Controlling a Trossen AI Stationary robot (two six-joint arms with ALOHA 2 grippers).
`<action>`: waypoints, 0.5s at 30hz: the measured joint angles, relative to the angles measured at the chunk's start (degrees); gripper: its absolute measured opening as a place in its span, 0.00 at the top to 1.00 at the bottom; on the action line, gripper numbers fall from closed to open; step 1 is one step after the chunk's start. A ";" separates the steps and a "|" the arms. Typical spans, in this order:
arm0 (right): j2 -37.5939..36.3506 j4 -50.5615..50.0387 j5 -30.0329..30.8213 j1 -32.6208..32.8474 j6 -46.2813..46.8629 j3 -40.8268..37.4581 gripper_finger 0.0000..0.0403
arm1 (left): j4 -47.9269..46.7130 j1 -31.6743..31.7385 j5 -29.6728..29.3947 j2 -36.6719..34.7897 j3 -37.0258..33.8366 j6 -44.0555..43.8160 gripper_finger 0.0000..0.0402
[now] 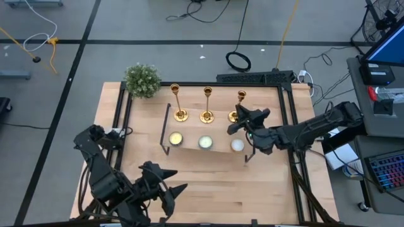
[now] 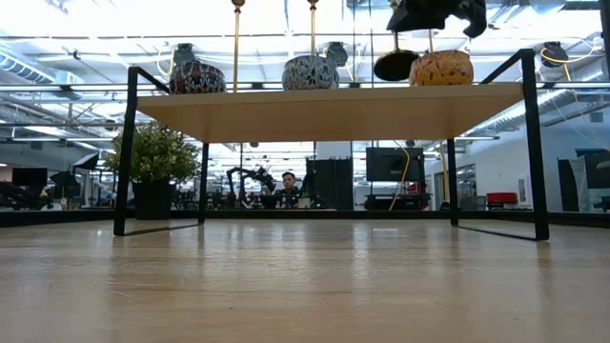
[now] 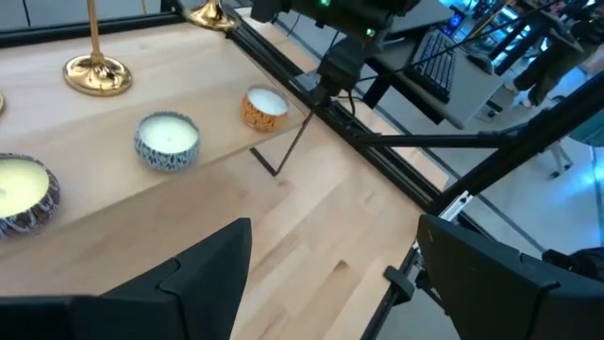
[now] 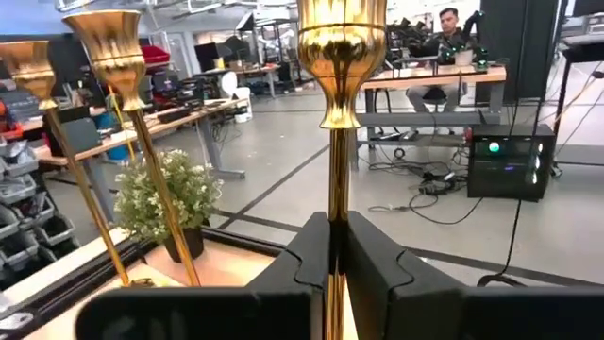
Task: Pick & Place candle stick holders
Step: Put the gold candle holder onto the shelf
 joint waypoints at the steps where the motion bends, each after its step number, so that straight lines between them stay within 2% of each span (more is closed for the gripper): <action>1: -0.04 0.12 0.12 0.02 -0.13 -0.38 0.97 | 0.01 0.00 -0.02 0.00 0.00 -0.07 0.23; 6: -0.04 0.00 1.68 -0.31 -1.32 -3.70 0.97 | 0.03 0.22 -0.05 0.02 0.00 -0.15 0.23; 15: -0.09 3.95 1.16 -0.36 3.34 -9.60 0.97 | -0.25 1.36 0.21 0.02 0.00 0.46 0.23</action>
